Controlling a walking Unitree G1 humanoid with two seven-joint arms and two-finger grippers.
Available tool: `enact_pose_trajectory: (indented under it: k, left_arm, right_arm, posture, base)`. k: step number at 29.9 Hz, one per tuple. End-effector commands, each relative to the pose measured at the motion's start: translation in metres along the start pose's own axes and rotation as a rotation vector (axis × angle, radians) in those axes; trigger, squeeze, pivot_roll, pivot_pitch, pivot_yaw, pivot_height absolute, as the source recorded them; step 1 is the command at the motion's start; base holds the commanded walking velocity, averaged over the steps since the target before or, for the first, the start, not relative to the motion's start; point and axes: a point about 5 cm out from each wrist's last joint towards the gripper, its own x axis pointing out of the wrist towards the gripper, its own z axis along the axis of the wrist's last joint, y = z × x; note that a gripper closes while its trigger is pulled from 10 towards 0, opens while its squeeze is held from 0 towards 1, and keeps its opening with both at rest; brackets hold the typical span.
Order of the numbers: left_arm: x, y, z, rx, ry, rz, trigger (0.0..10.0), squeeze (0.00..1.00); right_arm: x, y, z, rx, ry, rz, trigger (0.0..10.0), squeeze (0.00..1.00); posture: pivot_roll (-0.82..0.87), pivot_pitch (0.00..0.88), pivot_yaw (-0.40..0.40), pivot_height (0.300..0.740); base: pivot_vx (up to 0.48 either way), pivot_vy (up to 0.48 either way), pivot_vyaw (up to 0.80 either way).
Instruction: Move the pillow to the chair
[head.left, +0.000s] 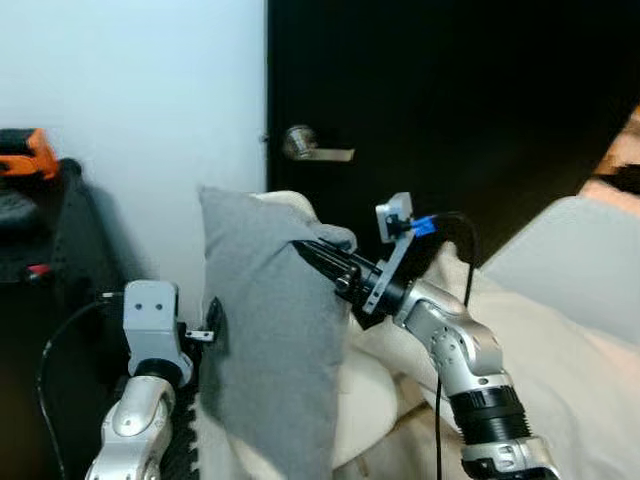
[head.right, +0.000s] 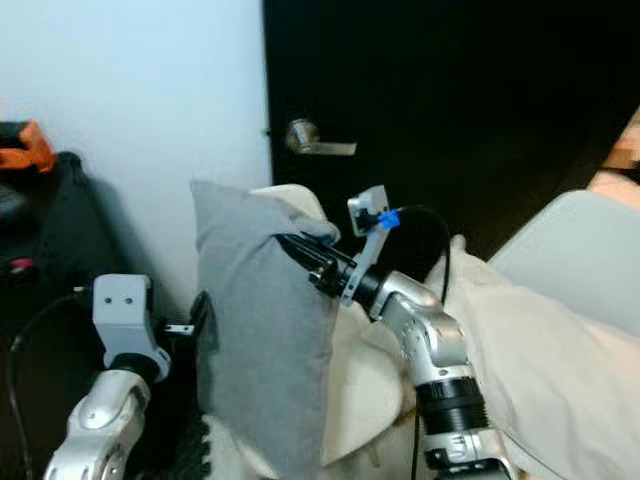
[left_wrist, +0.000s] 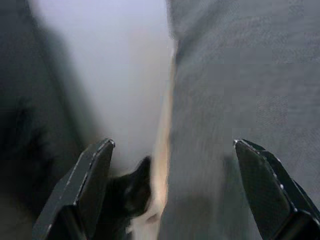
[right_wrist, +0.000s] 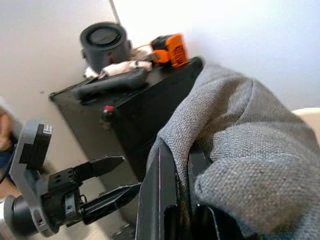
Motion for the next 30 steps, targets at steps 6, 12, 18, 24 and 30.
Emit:
enact_pose_trajectory:
  k: [6,12,18,24,30]
  left_arm:
    - [-0.001,-0.001,-0.002,0.003,0.018,-0.001,10.0,0.0]
    - [0.0,-0.002,-0.003,0.005,0.029,-0.01,10.0,0.0]
    - [-0.003,-0.004,-0.003,0.01,0.046,-0.034,10.0,0.0]
    - [-0.002,-0.003,-0.004,0.009,0.054,-0.016,10.0,0.0]
    - [-0.002,-0.002,-0.002,0.015,0.048,-0.007,10.0,0.0]
  right_arm:
    - [0.005,-0.003,0.009,-0.039,-0.033,-0.069,10.0,0.0]
    - [-0.002,-0.032,0.001,-0.068,0.047,-0.319,10.0,0.0]
    - [-0.012,-0.052,-0.007,-0.102,0.164,-0.486,10.0,0.0]
    - [-0.013,-0.053,-0.011,-0.11,0.196,-0.502,10.0,0.0]
    - [-0.012,-0.055,-0.02,-0.107,0.252,-0.502,10.0,0.0]
  posture:
    - [0.06,0.0,-0.1,0.74]
    - [0.06,0.0,-0.102,0.74]
    - [0.07,0.0,-0.102,0.74]
    - [0.06,0.0,-0.101,0.74]
    - [0.07,0.0,-0.112,0.74]
  base:
    - [0.0,0.0,0.77]
    - [0.0,0.0,0.13]
    - [0.0,-0.372,0.0]
    - [0.0,-0.209,0.0]
    - [0.0,0.0,0.0]
